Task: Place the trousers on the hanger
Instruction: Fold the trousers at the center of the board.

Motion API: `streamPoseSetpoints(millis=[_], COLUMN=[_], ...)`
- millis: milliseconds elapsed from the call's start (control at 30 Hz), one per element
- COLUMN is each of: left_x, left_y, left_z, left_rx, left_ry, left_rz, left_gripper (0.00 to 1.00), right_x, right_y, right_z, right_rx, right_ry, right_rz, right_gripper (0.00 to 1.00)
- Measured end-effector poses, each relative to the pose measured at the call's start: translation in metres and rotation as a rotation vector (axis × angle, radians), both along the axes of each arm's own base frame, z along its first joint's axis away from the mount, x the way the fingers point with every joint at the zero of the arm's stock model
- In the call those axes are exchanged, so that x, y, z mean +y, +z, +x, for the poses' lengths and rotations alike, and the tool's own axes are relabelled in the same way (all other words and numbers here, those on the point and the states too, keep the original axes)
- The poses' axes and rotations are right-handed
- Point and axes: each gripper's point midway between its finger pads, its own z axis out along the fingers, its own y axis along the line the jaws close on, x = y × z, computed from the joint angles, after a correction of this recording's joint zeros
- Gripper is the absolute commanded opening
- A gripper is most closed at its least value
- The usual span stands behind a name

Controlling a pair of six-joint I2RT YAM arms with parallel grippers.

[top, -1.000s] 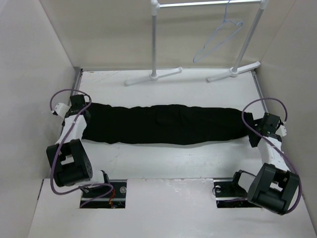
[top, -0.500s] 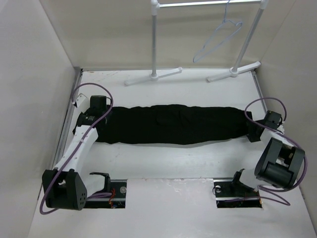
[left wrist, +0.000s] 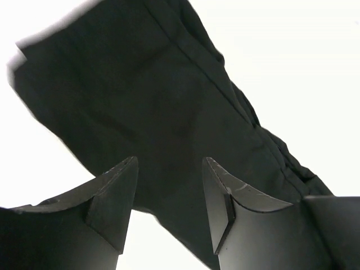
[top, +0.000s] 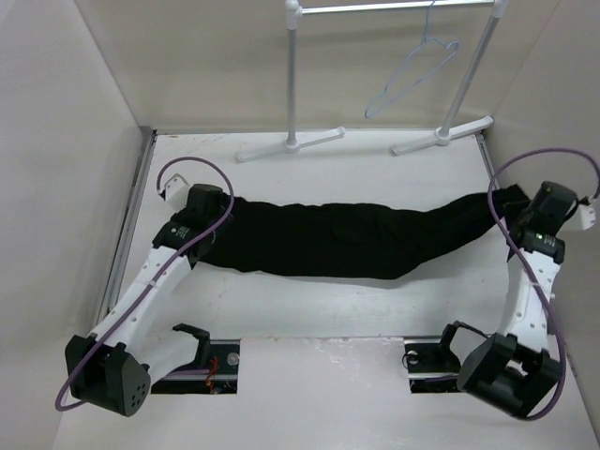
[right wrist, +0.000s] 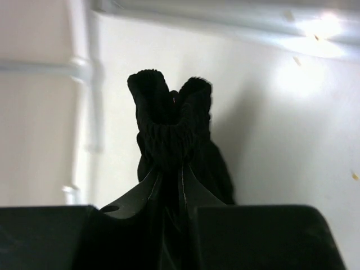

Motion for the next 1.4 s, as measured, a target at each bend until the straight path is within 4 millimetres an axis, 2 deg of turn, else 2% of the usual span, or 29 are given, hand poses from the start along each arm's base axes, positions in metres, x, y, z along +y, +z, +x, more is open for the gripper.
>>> streamPoseSetpoints(millis=[100,167,267,333,433,700,833,967,1000,1067,1167,1233,1300,1333,1400], left_x=[-0.023,-0.037,-0.054,-0.056,-0.047,0.015,0.039,0.058,0.063,0.070,0.079,0.086,0.092,0.094,0.092], left_y=[0.018,0.033,0.056,0.066,0.073,0.102,0.101,0.092,0.089,0.085,0.082,0.082,0.081,0.081,0.078], left_z=[0.000,0.001,0.003,0.003,0.001,-0.011,-0.017,-0.020,-0.021,-0.023,-0.027,-0.028,-0.029,-0.028,-0.023], left_rx=[-0.028,-0.057,-0.106,-0.127,-0.144,-0.245,-0.259,-0.244,-0.242,-0.236,-0.231,-0.235,-0.231,-0.230,-0.219], left_ry=[-0.062,-0.096,-0.137,-0.143,-0.123,0.036,0.104,0.166,0.181,0.208,0.242,0.265,0.283,0.287,0.282], left_rz=[-0.015,-0.028,-0.051,-0.062,-0.074,-0.130,-0.149,-0.157,-0.156,-0.152,-0.145,-0.134,-0.122,-0.117,-0.114], left_gripper=[0.47,0.47,0.48,0.49,0.49,0.49,0.49,0.50,0.50,0.50,0.50,0.51,0.51,0.50,0.50], right_x=[-0.004,0.002,0.028,0.060,0.124,0.308,0.413,0.521,0.546,0.596,0.658,0.677,0.677,0.670,0.639], right_y=[0.074,0.110,0.145,0.155,0.155,0.155,0.141,0.102,0.089,0.055,0.002,-0.030,-0.046,-0.047,-0.037], right_z=[0.001,0.001,0.007,0.012,0.021,0.038,0.046,0.046,0.044,0.033,0.004,-0.022,-0.043,-0.049,-0.051], right_rx=[-0.117,-0.169,-0.224,-0.243,-0.231,-0.181,-0.145,-0.095,-0.080,-0.040,0.027,0.090,0.145,0.155,0.168], right_ry=[0.001,0.021,0.104,0.200,0.373,0.756,0.897,1.026,1.055,1.123,1.247,1.330,1.383,1.398,1.392], right_rz=[-0.112,-0.166,-0.214,-0.222,-0.218,-0.230,-0.246,-0.259,-0.254,-0.245,-0.217,-0.217,-0.224,-0.218,-0.210], right_gripper=[0.11,0.11,0.11,0.11,0.12,0.12,0.14,0.20,0.26,0.45,0.71,0.76,0.76,0.76,0.74])
